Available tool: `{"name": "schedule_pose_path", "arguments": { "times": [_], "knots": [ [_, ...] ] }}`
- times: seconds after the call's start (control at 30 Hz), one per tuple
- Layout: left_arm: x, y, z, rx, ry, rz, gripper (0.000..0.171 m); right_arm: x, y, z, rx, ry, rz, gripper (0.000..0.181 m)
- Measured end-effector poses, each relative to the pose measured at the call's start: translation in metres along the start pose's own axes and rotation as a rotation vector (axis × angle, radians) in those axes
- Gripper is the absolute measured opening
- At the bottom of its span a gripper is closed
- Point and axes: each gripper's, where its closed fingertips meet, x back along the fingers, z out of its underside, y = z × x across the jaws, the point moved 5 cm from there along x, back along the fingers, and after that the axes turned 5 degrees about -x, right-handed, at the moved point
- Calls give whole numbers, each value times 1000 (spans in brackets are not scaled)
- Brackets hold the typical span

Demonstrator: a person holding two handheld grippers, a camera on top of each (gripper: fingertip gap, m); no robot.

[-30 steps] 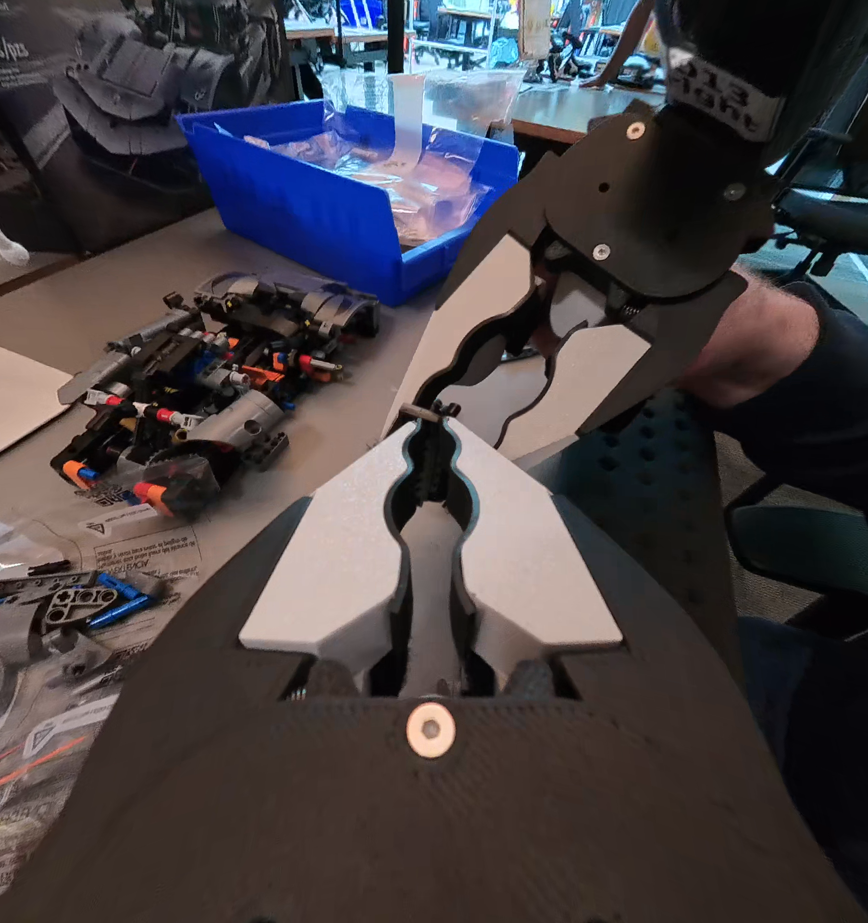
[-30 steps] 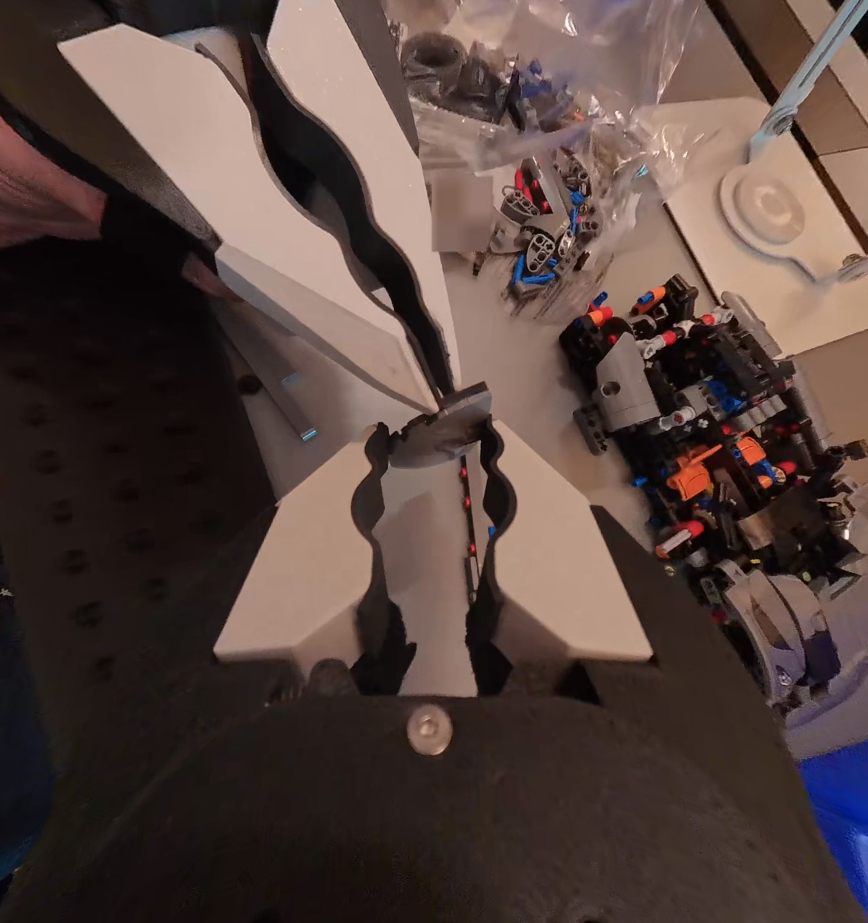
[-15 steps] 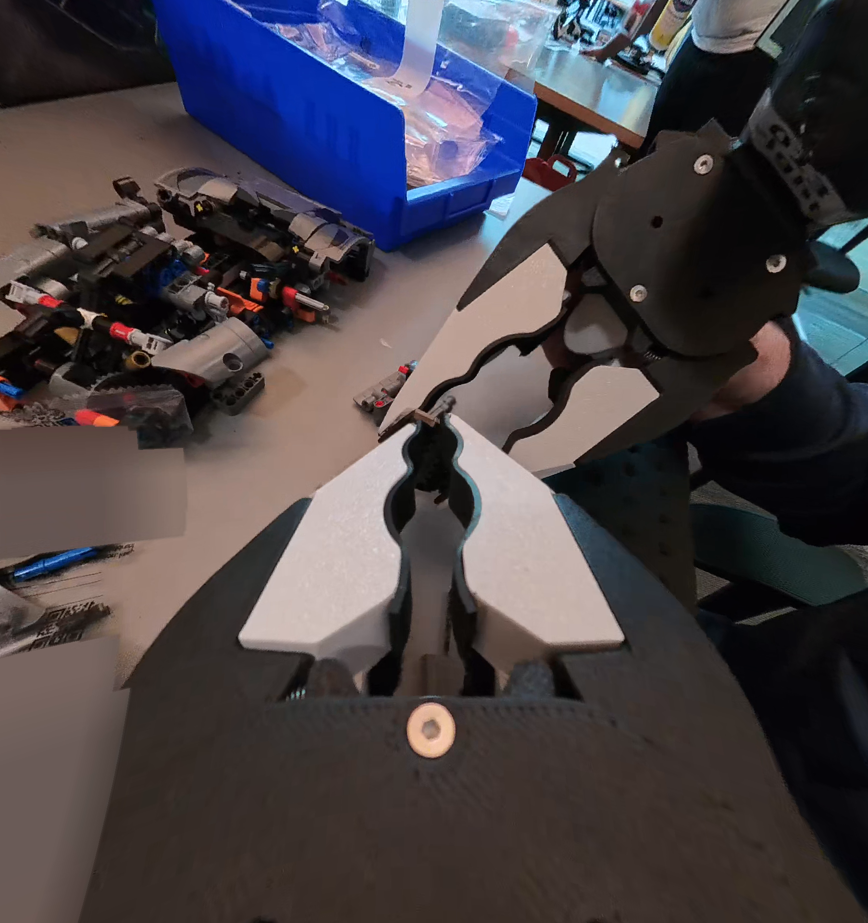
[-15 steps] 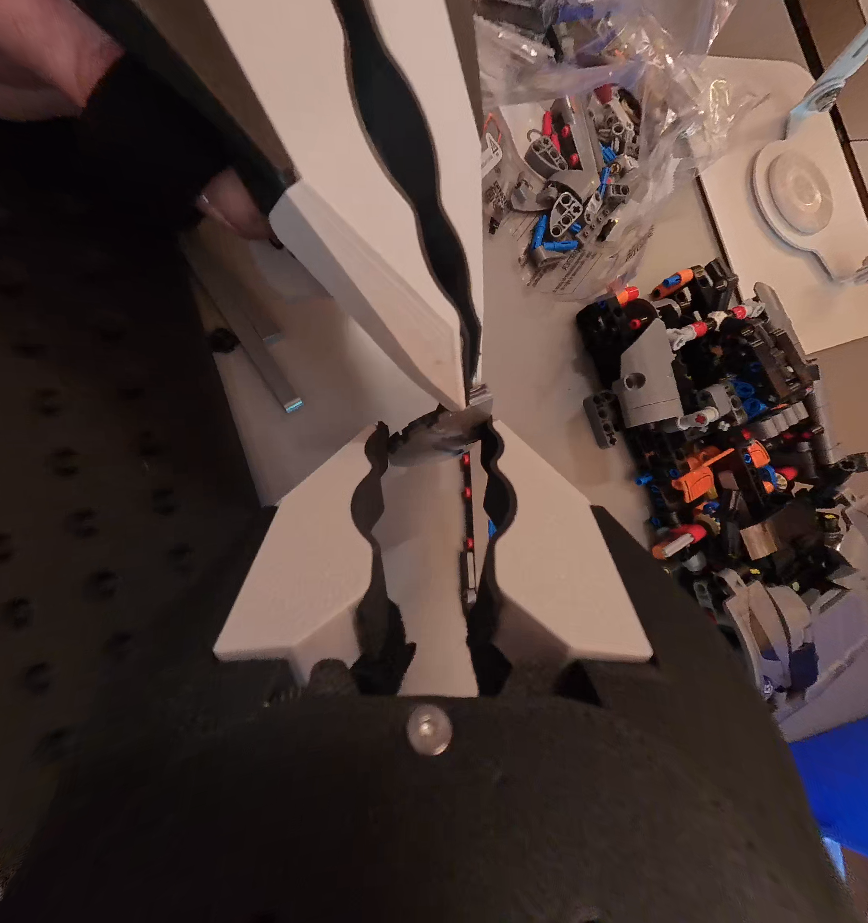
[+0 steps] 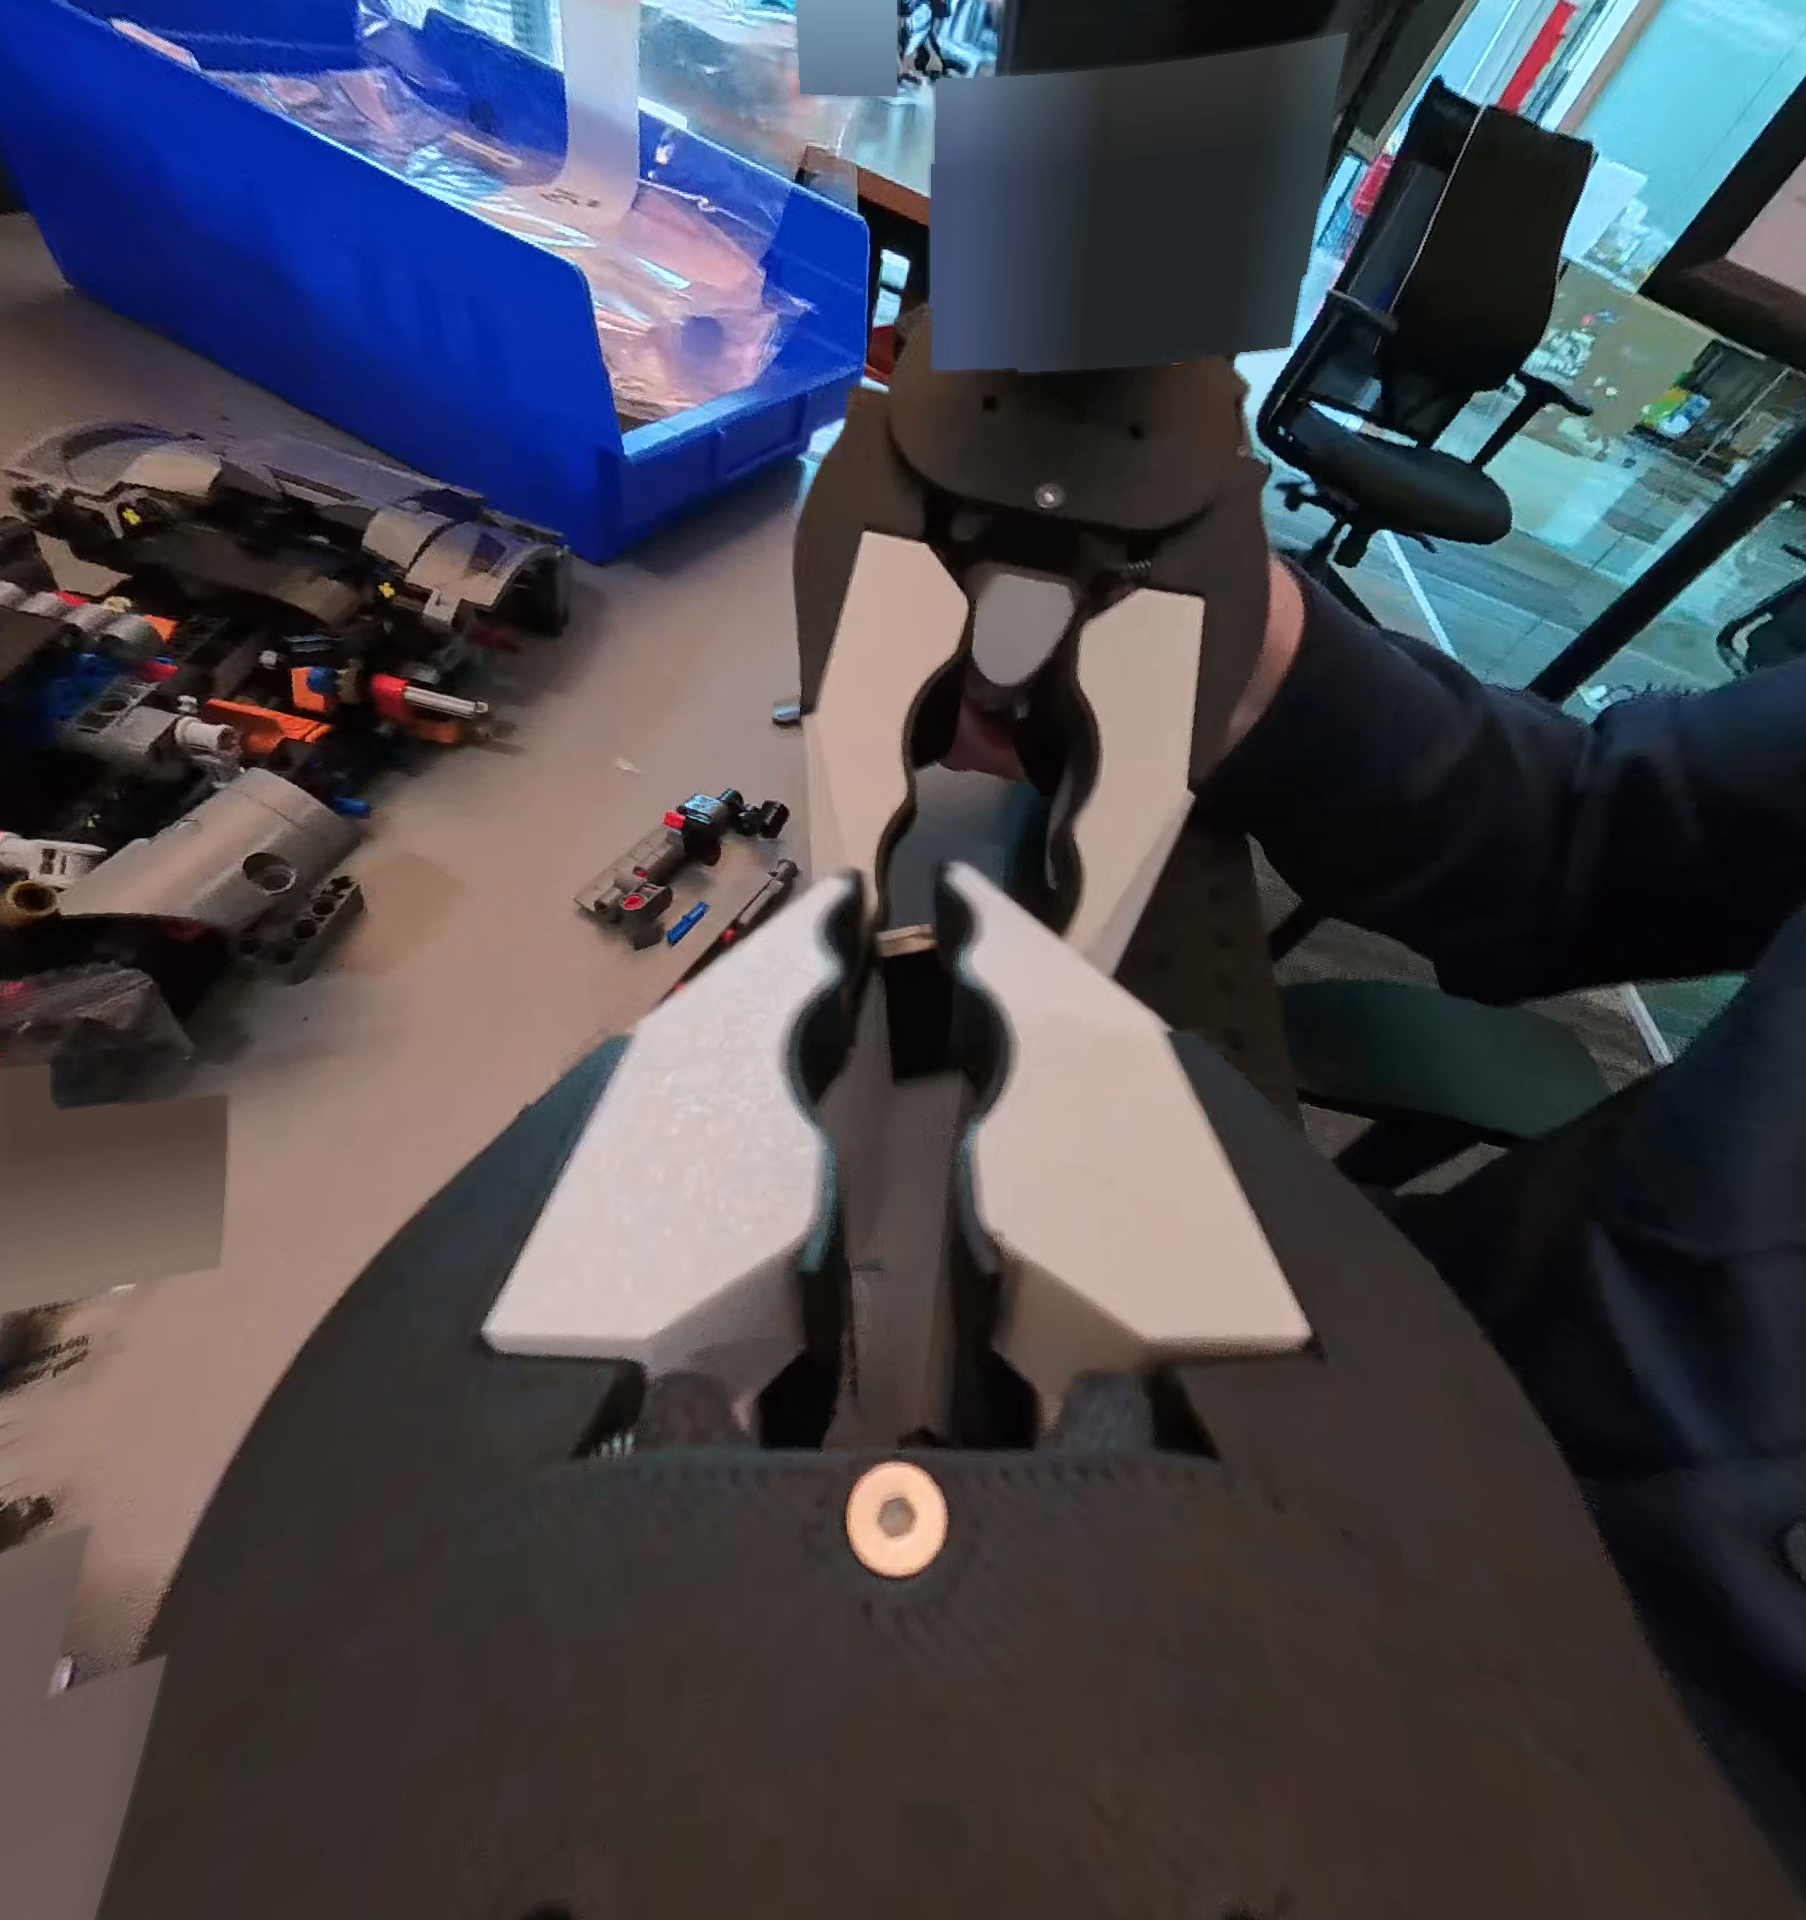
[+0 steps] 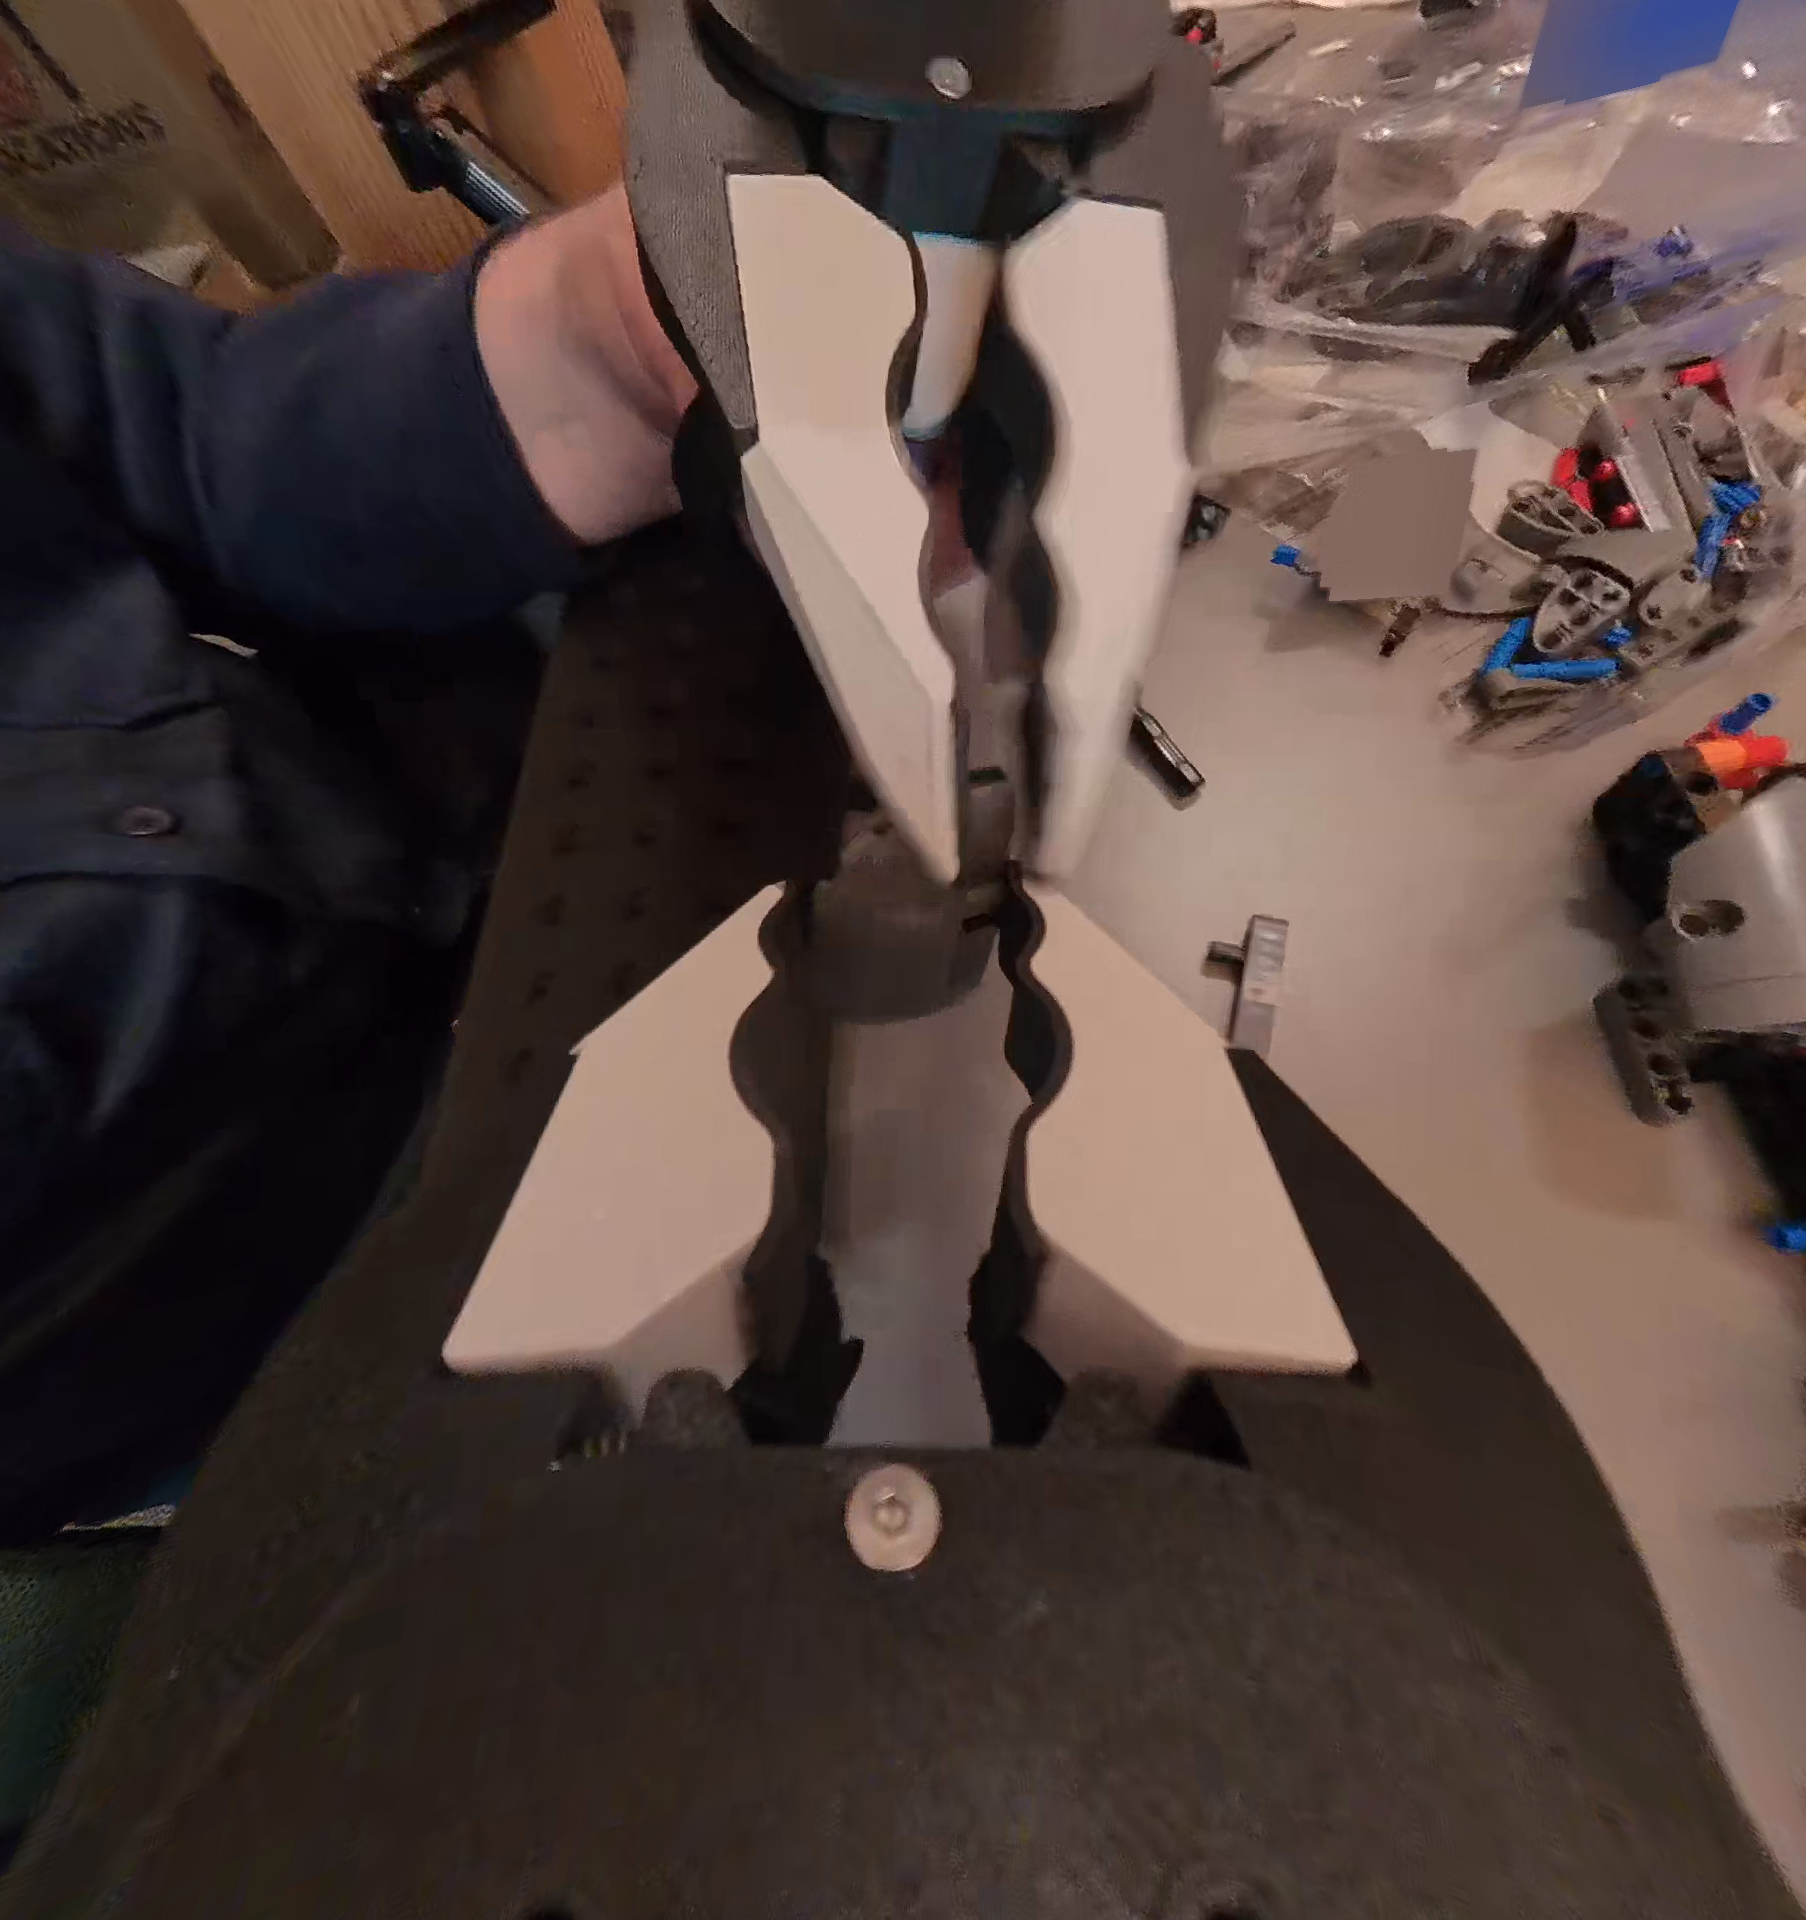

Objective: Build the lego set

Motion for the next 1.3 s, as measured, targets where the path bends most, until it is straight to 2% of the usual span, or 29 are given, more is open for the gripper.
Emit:
{"name": "schedule_pose_path", "arguments": {
  "times": [0.03, 0.1, 0.27, 0.37, 0.47, 0.63, 0.73, 0.83, 0.93, 1.0, 1.17, 1.3],
  "knots": [
    [1, 1, 2, -3, 11, 0, 1, 2, 0, 1, -9, -5, -16, 35],
    [2, 4, 5, 18, 30, -9, 0, 0, -2, 3, -32, 7, -19, 35],
    [-8, 6, 24, -18, 180, -50, 0, -7, -10, 16, -50, 92, 30, 35],
    [-3, 6, 20, -25, 150, -44, 0, -3, -9, 13, -65, 52, 3, 35],
    [8, 3, 11, -75, 83, -25, 10, 5, -7, 7, -122, -35, -104, 35],
    [16, -19, -3, -288, 3, 45, 27, 19, 0, -4, -215, -158, -325, 35],
    [13, -27, -8, -341, -21, 50, 21, 20, 9, -8, -229, -183, -437, 35],
    [8, -30, -5, -366, 4, 51, 18, 19, 12, -9, -247, -190, -478, 35],
    [10, -24, -2, -384, 41, -12, 11, 24, -1, -12, -255, -247, -347, 33],
    [8, -15, 6, -390, 115, -87, 11, 30, -5, -12, -214, -259, -243, 27],
    [-2, -9, 17, -406, 231, -132, 11, 17, -8, -3, -134, -120, -40, 15],
    [-4, -3, 23, -411, 288, -179, 10, 15, -14, 1, -175, -108, 26, 5]
  ]
}}
